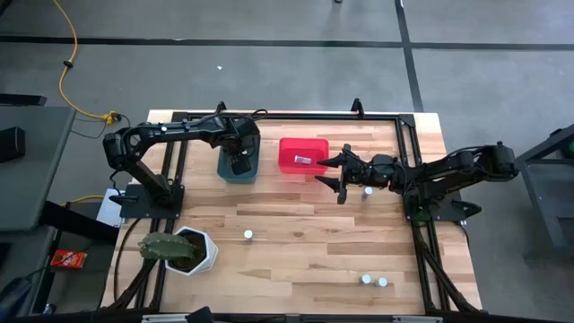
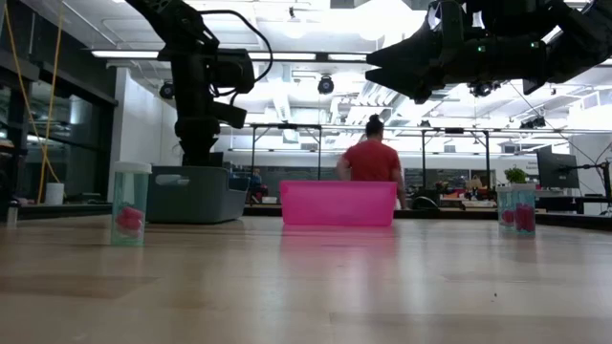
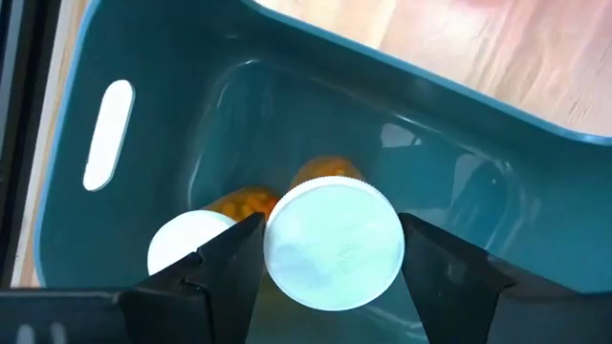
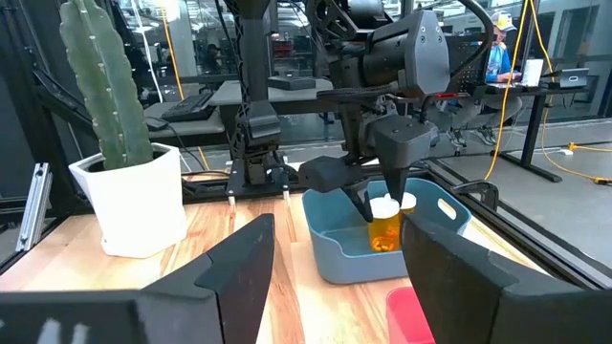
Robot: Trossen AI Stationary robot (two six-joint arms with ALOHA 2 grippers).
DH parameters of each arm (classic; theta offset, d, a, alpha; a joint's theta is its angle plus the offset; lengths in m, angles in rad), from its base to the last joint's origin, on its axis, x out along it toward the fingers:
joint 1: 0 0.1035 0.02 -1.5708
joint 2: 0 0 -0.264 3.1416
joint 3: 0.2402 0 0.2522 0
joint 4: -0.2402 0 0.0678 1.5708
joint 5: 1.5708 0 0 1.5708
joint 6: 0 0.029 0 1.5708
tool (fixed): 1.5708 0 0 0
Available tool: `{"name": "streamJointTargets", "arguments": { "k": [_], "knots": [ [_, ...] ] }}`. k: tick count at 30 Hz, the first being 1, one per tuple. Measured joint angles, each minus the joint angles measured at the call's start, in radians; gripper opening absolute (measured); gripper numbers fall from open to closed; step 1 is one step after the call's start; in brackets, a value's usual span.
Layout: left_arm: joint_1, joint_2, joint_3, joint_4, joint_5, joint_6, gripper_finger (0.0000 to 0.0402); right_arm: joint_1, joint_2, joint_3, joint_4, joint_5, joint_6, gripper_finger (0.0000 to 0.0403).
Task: Pick and place medicine bottles into bin by pill shape (circle, oval)
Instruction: Put the orange capsule bottle into the blue bin, then put the middle right blue capsule bottle into the blue bin
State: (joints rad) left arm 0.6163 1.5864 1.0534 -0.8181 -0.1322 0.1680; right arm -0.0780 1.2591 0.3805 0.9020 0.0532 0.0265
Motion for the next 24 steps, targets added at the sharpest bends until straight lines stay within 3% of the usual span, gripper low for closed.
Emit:
{"name": "streamJointTargets", "arguments": {
  "k": [9, 13, 17, 20, 24],
  "knots": [
    [0.0, 0.0, 0.003, -0.005, -0.006, 0.01, 0.0252, 0.0, 0.0, 0.0, 0.0, 0.0, 0.0, 0.022],
    [0.0, 0.0, 0.076, -0.086, -0.058, 0.013, 0.0254, 0.0, 0.0, 0.0, 0.0, 0.0, -0.006, 0.022],
    [0.0, -0.033, 0.177, -0.128, -0.045, -0.041, 0.0253, 0.0, 0.0, 0.0, 0.0, 0.0, -0.008, 0.022],
    [-0.017, -0.109, 0.192, -0.048, 0.029, -0.086, 0.0253, 0.0, 0.0, 0.0, 0.0, 0.0, -0.008, 0.022],
    [-0.066, -0.259, 0.114, 0.163, 0.103, -0.144, 0.0253, 0.0, 0.0, 0.0, 0.0, 0.0, -0.008, 0.022]
  ]
}}
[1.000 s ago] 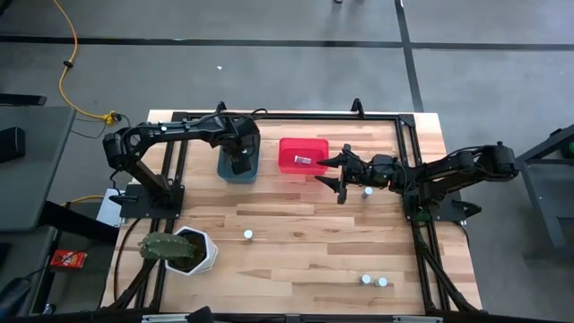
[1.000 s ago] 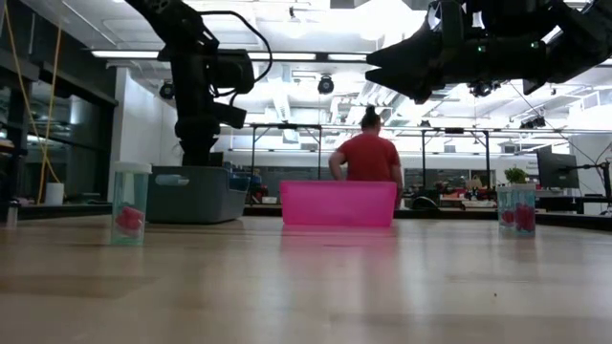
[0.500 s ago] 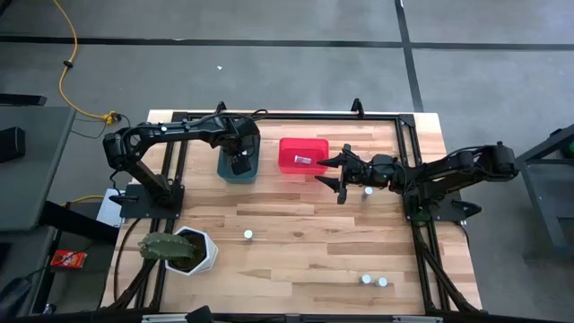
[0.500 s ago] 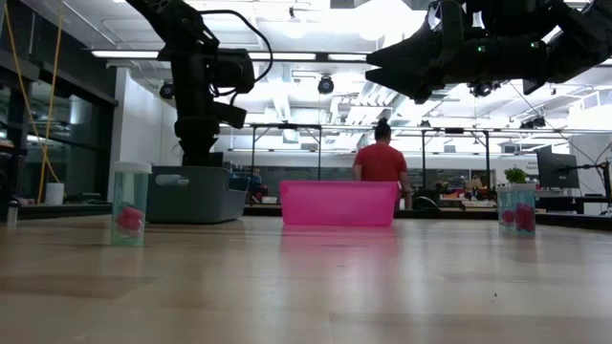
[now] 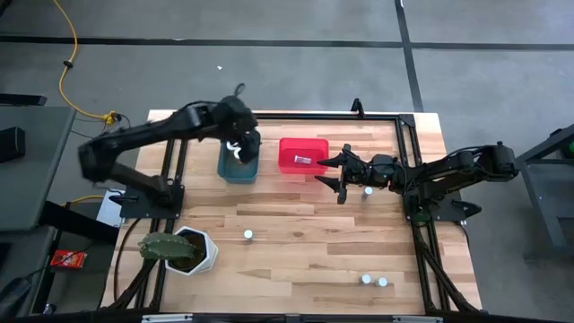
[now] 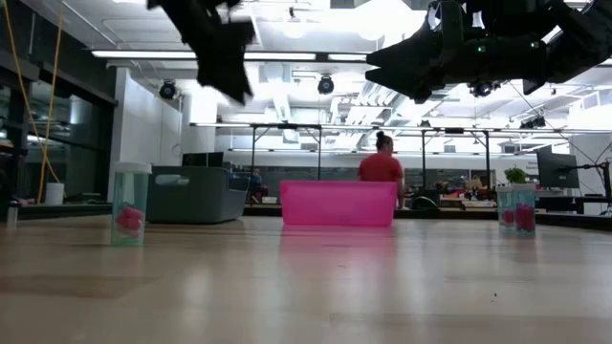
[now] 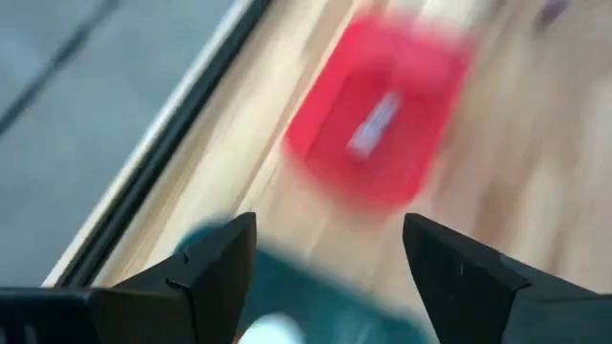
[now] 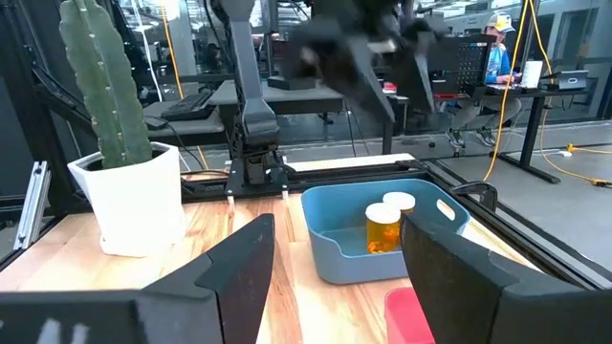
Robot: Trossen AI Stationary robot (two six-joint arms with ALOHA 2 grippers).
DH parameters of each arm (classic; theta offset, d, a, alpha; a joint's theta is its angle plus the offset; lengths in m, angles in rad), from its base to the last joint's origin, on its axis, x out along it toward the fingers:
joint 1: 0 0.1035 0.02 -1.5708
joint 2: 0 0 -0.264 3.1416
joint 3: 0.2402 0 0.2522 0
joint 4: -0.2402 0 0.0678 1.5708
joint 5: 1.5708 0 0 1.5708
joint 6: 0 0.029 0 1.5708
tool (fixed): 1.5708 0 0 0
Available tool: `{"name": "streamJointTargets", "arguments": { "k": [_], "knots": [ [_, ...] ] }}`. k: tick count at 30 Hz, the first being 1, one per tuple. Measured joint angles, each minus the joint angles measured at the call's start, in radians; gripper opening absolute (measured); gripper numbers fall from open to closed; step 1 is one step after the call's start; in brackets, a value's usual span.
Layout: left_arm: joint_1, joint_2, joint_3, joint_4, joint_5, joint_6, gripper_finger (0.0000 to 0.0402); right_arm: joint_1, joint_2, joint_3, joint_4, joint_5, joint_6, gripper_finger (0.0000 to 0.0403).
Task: Pick and place medicine bottles into bin by pill shape (circle, oval)
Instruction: Put the middle right blue capsule bottle into the blue bin
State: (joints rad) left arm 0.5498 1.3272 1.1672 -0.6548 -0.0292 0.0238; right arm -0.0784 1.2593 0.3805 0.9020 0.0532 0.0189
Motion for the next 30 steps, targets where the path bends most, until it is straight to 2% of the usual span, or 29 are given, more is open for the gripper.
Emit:
{"name": "streamJointTargets", "arguments": {
  "k": [5, 9, 13, 17, 21, 30],
  "knots": [
    [-0.125, -0.21, -0.23, 0.376, -0.006, -0.065, 0.0252, 0.0, 0.0, 0.0, 0.0, 0.0, 0.0, 0.022],
    [-0.24, -0.333, -0.447, 0.7, -0.014, -0.105, 0.0252, 0.0, 0.0, 0.0, 0.0, 0.0, 0.0, 0.022],
    [-0.358, -0.384, -0.647, 0.988, -0.073, -0.127, 0.0252, 0.0, 0.0, 0.0, 0.0, 0.0, 0.0, 0.022],
    [-0.441, -0.377, -0.786, 1.208, -0.153, -0.126, 0.0252, 0.0, 0.0, 0.0, 0.0, 0.0, 0.0, 0.022],
    [-0.473, -0.358, -0.846, 1.291, -0.191, -0.126, 0.0252, 0.0, 0.0, 0.0, 0.0, 0.0, -0.001, 0.022],
    [-0.474, -0.359, -0.847, 1.31, -0.191, -0.108, 0.0252, 0.0, 0.0, 0.0, 0.0, 0.0, -0.027, 0.022]
  ]
}}
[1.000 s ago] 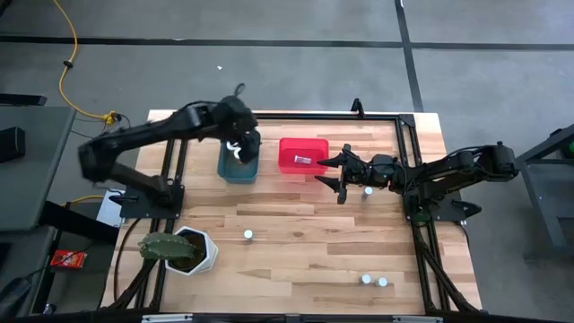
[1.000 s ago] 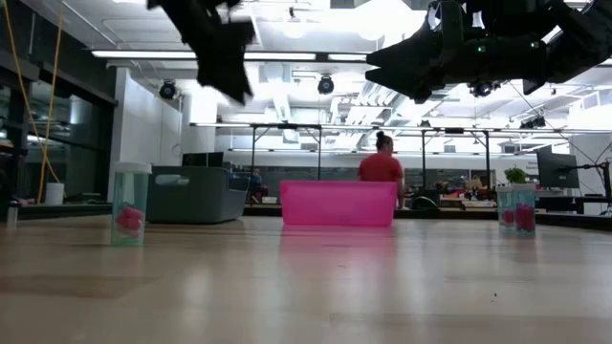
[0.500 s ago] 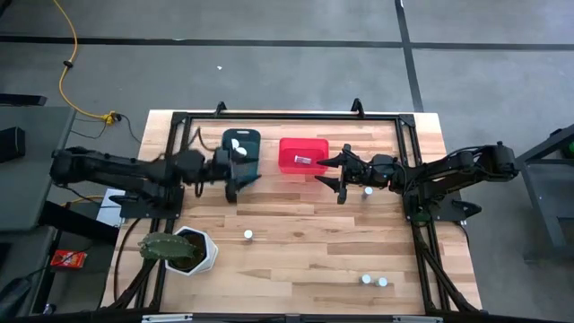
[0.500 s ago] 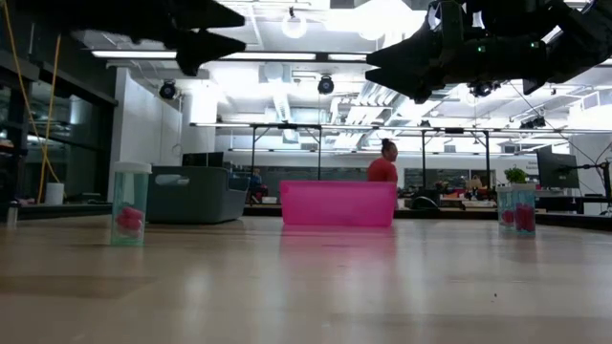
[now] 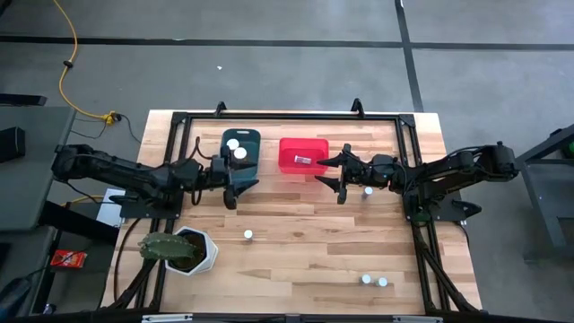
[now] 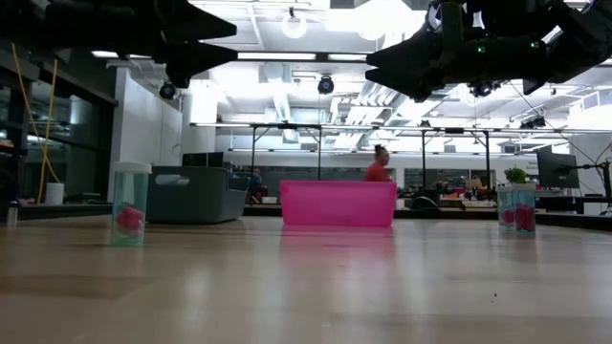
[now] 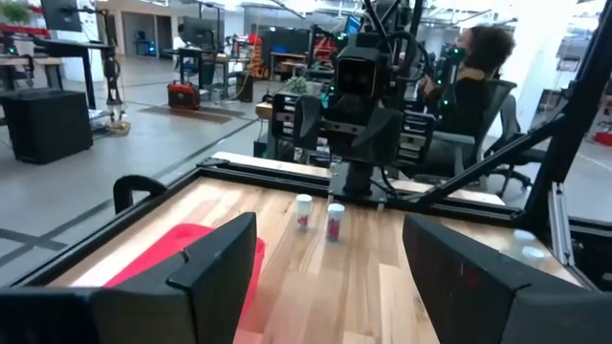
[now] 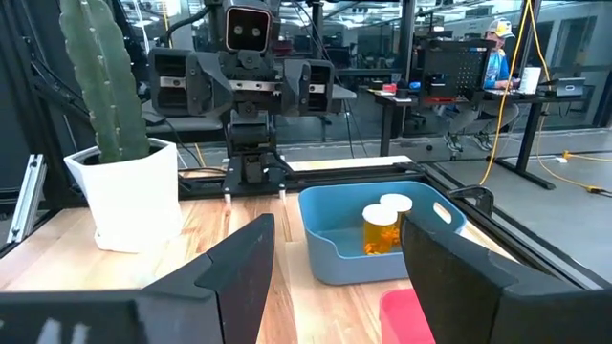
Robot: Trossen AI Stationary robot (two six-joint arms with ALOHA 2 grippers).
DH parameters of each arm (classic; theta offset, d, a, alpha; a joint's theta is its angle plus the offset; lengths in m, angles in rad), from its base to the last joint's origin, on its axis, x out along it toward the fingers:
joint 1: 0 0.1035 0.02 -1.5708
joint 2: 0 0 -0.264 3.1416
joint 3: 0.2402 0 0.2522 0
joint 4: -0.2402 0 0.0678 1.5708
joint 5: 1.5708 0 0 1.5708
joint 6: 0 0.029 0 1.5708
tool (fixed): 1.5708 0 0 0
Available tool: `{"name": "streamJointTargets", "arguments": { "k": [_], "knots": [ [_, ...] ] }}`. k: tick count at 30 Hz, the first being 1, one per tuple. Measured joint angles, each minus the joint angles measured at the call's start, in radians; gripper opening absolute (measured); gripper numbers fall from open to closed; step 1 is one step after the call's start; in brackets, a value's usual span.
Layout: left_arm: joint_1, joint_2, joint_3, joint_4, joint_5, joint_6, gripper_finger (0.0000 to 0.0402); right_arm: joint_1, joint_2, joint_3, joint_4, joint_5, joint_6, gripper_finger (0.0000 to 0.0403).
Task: Pick and place medicine bottles into bin by pill shape (circle, oval)
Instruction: Put the middle right blue capsule bottle into the blue bin
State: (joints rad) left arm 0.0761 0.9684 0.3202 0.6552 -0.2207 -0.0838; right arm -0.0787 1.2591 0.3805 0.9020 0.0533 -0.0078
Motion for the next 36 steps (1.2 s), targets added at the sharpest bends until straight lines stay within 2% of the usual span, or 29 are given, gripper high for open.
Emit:
{"name": "streamJointTargets", "arguments": {
  "k": [5, 10, 12, 14, 18, 22, 25, 31, 36],
  "knots": [
    [0.0, 0.0, 0.0, 0.0, 0.0, 0.016, 0.0252, 0.0, 0.0, 0.0, 0.001, 0.062, 0.024, 0.022],
    [0.0, 0.0, 0.0, -0.001, 0.0, 0.017, 0.0252, 0.001, -0.011, 0.052, -0.078, 0.202, 0.223, 0.022],
    [0.0, 0.0, 0.0, -0.003, 0.0, 0.017, 0.0252, 0.015, -0.023, 0.128, -0.232, 0.213, 0.249, 0.022],
    [0.0, 0.0, 0.0, -0.005, 0.0, 0.017, 0.0252, 0.049, -0.024, 0.226, -0.461, 0.233, 0.265, 0.022],
    [0.0, 0.0, 0.0, -0.008, 0.0, 0.017, 0.0252, 0.148, 0.012, 0.435, -0.957, 0.438, 0.346, 0.022],
    [0.0, 0.0, 0.0, -0.013, 0.0, 0.017, 0.0252, 0.244, 0.059, 0.572, -1.37, 0.642, 0.562, 0.022],
    [0.0, 0.0, 0.0, -0.016, 0.0, 0.017, 0.0252, 0.303, 0.072, 0.619, -1.615, 0.688, 0.797, 0.022],
    [0.0, 0.0, 0.001, -0.016, 0.0, 0.016, 0.0252, 0.405, 0.072, 0.571, -1.917, 0.708, 1.255, 0.022],
    [0.0, 0.0, 0.001, -0.016, 0.0, 0.016, 0.0252, 0.468, 0.071, 0.477, -1.968, 0.675, 1.505, 0.022]
  ]
}}
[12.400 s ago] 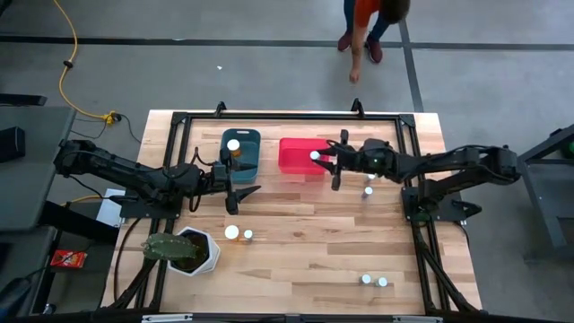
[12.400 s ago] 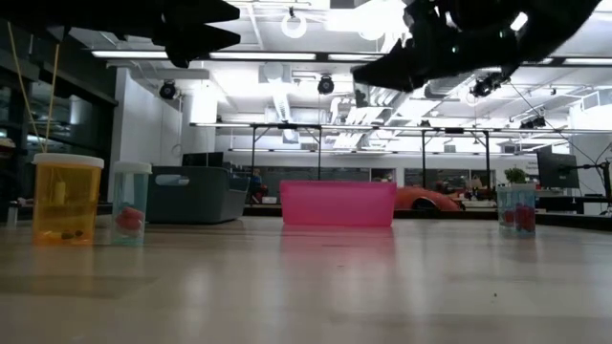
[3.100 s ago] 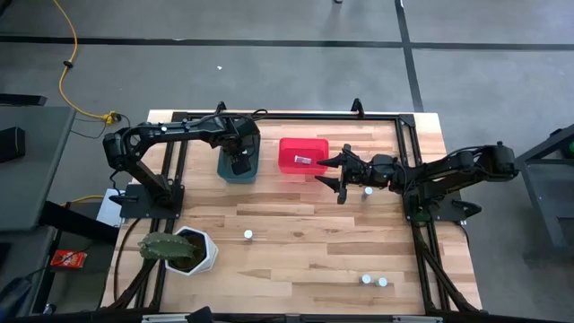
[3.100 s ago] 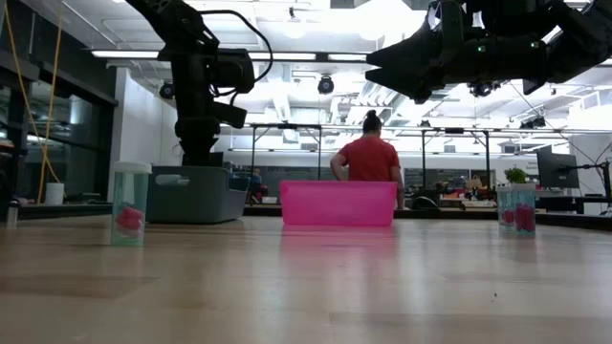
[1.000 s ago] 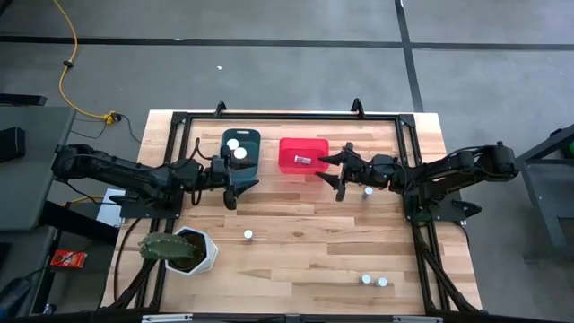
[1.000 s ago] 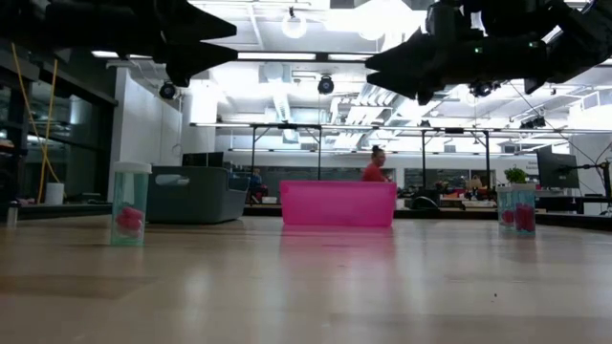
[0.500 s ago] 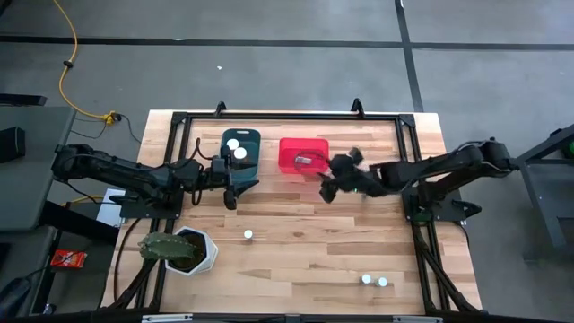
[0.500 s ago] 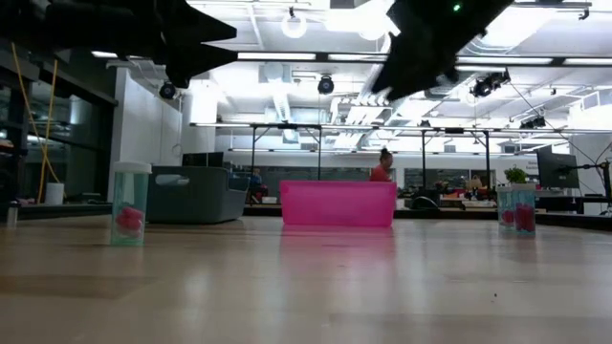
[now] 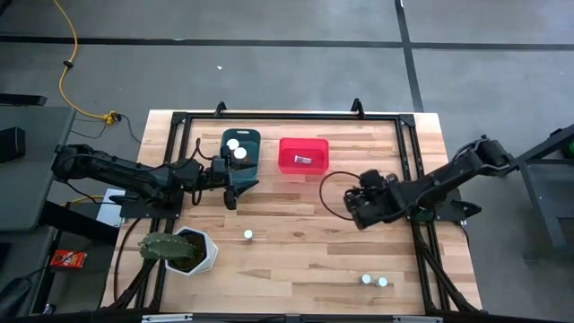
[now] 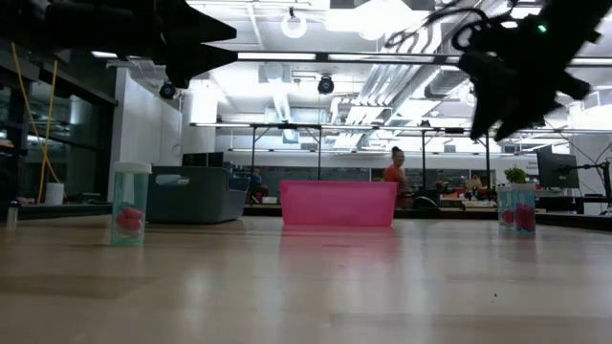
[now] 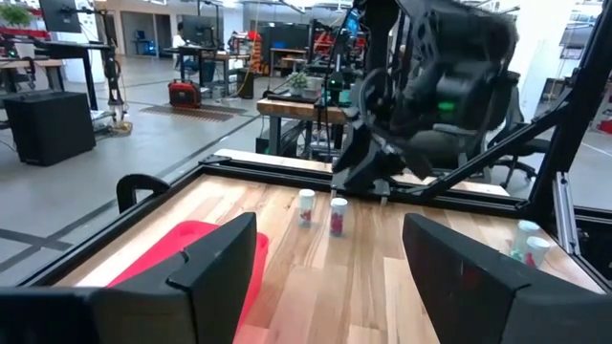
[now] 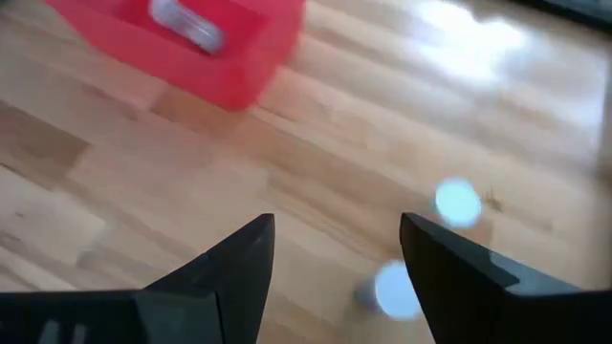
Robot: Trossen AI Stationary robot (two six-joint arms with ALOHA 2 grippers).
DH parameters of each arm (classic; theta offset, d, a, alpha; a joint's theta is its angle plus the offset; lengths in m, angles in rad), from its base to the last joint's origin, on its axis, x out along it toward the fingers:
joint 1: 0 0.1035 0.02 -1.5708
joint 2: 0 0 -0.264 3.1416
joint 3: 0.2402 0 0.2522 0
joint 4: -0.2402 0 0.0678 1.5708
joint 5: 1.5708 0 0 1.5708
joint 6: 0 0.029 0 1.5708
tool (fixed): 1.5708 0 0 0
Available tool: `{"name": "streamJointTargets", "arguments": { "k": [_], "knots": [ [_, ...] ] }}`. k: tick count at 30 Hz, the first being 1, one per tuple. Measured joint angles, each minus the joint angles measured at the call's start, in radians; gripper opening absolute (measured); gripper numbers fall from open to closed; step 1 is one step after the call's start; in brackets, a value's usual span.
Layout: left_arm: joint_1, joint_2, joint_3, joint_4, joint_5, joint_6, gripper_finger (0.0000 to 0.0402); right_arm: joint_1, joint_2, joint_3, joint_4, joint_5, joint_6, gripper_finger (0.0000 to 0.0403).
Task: Pick and place medicine bottles into bin by pill shape (circle, oval)
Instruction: Put the middle right blue capsule bottle into the blue bin
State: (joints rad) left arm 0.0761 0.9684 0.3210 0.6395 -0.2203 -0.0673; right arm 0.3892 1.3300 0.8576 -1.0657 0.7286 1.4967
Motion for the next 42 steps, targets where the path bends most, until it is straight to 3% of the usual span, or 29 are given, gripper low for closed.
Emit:
{"name": "streamJointTargets", "arguments": {
  "k": [10, 18, 42],
  "knots": [
    [0.0, 0.0, 0.0, 0.0, 0.0, 0.0, 0.0252, 0.004, 0.0, -0.169, 0.022, -0.06, 0.255, 0.022],
    [0.0, 0.0, 0.0, 0.0, 0.0, 0.0, 0.0252, 0.004, 0.0, -0.186, 0.115, -0.084, 0.226, 0.022],
    [0.0, 0.0, 0.0, 0.0, 0.0, 0.0, 0.0252, -0.06, 0.0, -0.186, 0.105, -0.157, 0.196, 0.0218]
  ]
}}
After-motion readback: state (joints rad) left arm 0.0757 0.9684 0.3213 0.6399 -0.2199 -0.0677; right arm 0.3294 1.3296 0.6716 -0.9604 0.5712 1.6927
